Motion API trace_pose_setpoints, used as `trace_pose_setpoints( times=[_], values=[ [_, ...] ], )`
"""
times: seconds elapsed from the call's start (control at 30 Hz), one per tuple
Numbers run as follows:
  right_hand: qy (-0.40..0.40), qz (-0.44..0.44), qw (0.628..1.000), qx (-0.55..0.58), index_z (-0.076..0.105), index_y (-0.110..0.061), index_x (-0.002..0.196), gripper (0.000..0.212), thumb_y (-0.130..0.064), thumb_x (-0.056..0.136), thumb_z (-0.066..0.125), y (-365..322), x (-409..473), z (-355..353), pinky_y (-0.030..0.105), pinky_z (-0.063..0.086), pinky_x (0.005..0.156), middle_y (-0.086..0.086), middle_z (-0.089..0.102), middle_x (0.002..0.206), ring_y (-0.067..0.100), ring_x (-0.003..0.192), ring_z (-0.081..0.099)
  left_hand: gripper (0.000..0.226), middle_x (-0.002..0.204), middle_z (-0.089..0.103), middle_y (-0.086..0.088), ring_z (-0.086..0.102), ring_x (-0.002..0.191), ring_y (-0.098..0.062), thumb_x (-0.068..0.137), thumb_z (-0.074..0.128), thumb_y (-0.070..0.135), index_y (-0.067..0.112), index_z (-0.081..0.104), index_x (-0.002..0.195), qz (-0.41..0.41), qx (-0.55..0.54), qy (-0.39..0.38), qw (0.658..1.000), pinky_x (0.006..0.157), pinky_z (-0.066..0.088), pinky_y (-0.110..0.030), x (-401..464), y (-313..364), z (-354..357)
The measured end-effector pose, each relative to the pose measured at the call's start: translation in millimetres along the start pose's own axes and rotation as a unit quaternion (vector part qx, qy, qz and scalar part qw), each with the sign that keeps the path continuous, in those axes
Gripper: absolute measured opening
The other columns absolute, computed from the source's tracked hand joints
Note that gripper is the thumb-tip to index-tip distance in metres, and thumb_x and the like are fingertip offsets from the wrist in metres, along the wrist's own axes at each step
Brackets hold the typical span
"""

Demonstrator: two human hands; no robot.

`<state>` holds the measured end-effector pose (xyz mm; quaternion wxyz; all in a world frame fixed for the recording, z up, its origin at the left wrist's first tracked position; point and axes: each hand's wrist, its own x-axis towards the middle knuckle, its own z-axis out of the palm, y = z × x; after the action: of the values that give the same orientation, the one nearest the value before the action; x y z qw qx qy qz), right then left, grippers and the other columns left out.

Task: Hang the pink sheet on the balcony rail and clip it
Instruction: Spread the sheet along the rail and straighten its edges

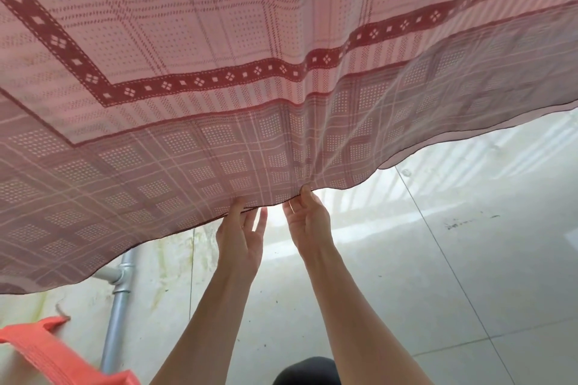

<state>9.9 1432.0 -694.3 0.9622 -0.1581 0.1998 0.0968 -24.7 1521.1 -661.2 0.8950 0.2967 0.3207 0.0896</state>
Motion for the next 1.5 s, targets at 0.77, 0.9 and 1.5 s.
trace_pose_setpoints(
  times=[0.77,0.9,1.5],
  values=[
    [0.031,-0.145,0.988,-0.035,0.055,-0.009,0.125,0.039,-0.027,0.090,0.057,-145,15,9,0.046,0.047,0.097,0.007,0.057,0.124,0.025,0.116,0.057,0.005,0.093,0.063,-0.007,0.061,0.089,-0.016,0.089,0.055,0.002,0.006,0.059,0.089,0.033,0.107,0.040,0.993,0.076,0.051,-0.033,30,29,-15],
    [0.048,-0.165,0.983,-0.063,0.056,-0.002,0.121,0.031,-0.014,0.093,0.052,-164,27,3,0.040,0.054,0.086,0.006,0.064,0.108,0.024,0.108,0.061,0.007,0.076,0.071,-0.002,0.063,0.086,-0.015,0.089,0.056,0.003,0.008,0.060,0.088,0.037,0.115,0.034,0.992,0.072,0.053,-0.029,34,30,-16],
    [0.078,-0.171,0.980,0.066,0.059,0.004,0.092,0.010,0.007,0.088,0.050,-165,32,-22,0.028,0.059,0.066,0.009,0.072,0.072,0.017,0.069,0.071,0.019,0.062,0.069,0.007,0.064,0.080,-0.012,0.090,0.048,-0.007,0.009,0.056,0.083,0.057,0.130,0.010,0.990,0.083,0.049,-0.037,34,32,-10]
  ],
)
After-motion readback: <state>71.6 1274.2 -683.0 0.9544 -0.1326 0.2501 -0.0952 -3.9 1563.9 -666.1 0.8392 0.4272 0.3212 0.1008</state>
